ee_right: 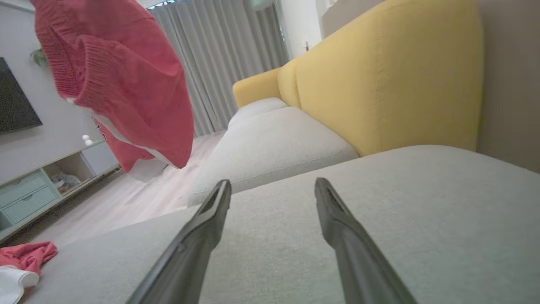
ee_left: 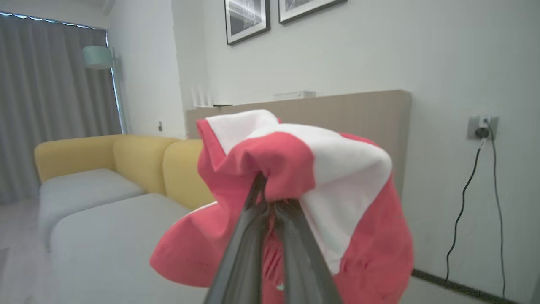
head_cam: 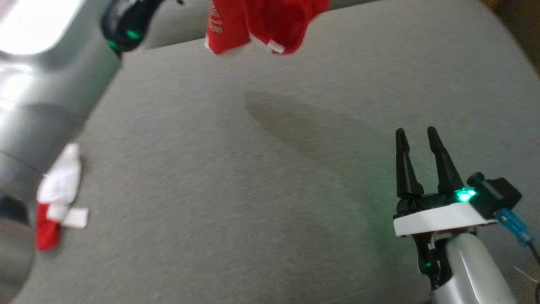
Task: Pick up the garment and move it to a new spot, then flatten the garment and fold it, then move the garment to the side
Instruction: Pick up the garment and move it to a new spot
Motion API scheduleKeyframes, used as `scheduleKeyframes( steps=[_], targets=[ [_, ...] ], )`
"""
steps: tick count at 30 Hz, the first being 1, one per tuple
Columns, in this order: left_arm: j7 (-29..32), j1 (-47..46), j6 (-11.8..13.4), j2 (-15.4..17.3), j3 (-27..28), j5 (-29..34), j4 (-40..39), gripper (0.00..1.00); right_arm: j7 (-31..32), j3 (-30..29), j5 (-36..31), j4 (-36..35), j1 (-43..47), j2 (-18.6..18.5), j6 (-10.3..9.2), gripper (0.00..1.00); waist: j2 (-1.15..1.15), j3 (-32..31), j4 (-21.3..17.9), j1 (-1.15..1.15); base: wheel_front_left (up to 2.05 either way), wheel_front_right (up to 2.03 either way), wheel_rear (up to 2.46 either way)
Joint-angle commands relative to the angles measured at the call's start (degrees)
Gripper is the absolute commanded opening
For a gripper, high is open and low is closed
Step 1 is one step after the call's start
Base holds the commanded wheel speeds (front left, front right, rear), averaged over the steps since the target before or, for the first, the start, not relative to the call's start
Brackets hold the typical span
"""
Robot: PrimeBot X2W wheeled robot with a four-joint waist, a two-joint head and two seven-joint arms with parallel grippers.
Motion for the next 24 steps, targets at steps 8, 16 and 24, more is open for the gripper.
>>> scheduleKeyframes(
  steps=[8, 16, 24],
  targets=[
    [-10.1, 18.1, 0.2, -2.0, 3.1, -5.1, 5.3, 0.00, -0.2, 1.0, 2.1, -3.4, -1.4, -0.1, 0.39, 1.00, 0.00, 2.8, -7.6, 0.01, 0.00, 0.00, 0.00],
    [-11.6, 36.1, -0.1, -5.5, 11.2, -1.0, 10.2, 1.00, -0.2, 1.5, 0.9, -2.9, -1.0, -0.1, 0.39, 1.00, 0.00, 3.2, -3.1, 0.01, 0.00, 0.00, 0.00],
    [-11.6, 51.6, 2.0, -8.5, 31.8, 19.9, -0.7, 1.00, -0.2, 0.7, -2.8, -2.1, 1.2, -0.1, 0.39, 1.00, 0.00, -0.5, 2.5, 0.01, 0.00, 0.00, 0.00]
  ],
)
